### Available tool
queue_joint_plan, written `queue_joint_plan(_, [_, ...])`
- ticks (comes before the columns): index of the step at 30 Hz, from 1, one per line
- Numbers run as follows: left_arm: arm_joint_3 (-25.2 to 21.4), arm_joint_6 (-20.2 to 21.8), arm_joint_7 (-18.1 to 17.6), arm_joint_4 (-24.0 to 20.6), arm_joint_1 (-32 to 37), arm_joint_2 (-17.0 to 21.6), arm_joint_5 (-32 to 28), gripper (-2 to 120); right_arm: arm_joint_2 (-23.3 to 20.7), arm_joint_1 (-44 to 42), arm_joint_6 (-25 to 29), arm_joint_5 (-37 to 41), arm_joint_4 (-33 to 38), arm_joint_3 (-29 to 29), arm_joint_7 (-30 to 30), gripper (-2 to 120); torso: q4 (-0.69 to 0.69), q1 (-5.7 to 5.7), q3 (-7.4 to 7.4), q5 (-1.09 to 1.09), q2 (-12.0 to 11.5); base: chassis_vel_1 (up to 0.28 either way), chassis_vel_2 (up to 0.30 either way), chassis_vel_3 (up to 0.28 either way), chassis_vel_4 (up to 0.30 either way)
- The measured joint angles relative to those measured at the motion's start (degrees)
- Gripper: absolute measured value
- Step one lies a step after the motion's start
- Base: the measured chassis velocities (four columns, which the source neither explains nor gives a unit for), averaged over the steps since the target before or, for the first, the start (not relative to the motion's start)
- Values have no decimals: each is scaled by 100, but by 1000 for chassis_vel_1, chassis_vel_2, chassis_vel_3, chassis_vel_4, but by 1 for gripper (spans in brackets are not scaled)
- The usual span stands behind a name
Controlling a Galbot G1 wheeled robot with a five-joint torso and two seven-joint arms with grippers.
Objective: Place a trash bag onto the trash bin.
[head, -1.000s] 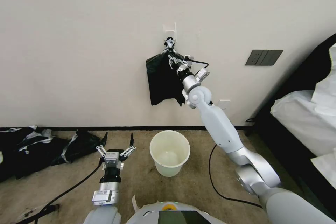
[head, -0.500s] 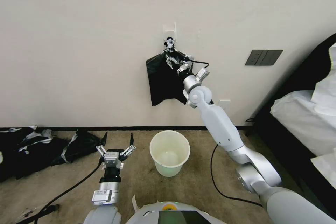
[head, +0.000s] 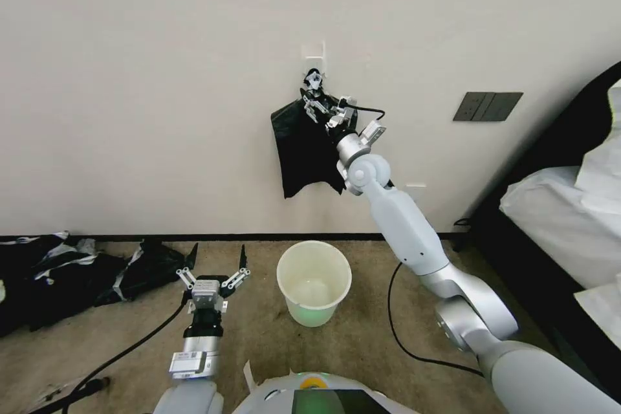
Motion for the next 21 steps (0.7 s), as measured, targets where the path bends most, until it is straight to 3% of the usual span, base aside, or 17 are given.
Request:
queue_joint_plan(7, [-6, 0, 1, -13, 16, 2, 0, 100, 22, 29, 0, 16, -37, -5, 0, 61, 0, 0, 0, 0, 0, 0, 0, 0, 0])
queue_joint_plan(21, [-6, -9, 2, -37, 21, 2, 112, 100, -31, 77, 5, 74, -83, -7, 2, 15, 0, 0, 0, 0, 0, 0, 0, 0, 0])
